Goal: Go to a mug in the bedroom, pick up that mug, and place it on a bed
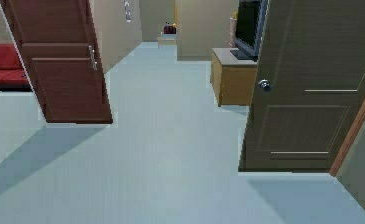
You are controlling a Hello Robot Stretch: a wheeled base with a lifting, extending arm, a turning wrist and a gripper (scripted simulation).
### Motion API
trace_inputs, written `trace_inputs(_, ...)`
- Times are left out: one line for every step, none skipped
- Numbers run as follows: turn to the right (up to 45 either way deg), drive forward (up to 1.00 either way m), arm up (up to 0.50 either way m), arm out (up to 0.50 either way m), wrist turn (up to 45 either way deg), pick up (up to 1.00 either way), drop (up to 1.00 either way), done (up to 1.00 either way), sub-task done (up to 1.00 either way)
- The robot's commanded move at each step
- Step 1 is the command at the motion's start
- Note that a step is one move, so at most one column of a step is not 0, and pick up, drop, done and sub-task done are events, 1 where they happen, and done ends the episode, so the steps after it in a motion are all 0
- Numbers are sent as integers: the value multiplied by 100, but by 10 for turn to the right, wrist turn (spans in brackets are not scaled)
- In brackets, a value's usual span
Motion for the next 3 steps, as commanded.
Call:
trace_inputs(0, 0, 10, 0, 0, 0, 0, 0, 0)
trace_inputs(0, 0, 26, 0, 0, 0, 0, 0, 0)
trace_inputs(0, 0, 0, 0, -450, 0, 0, 0, 0)
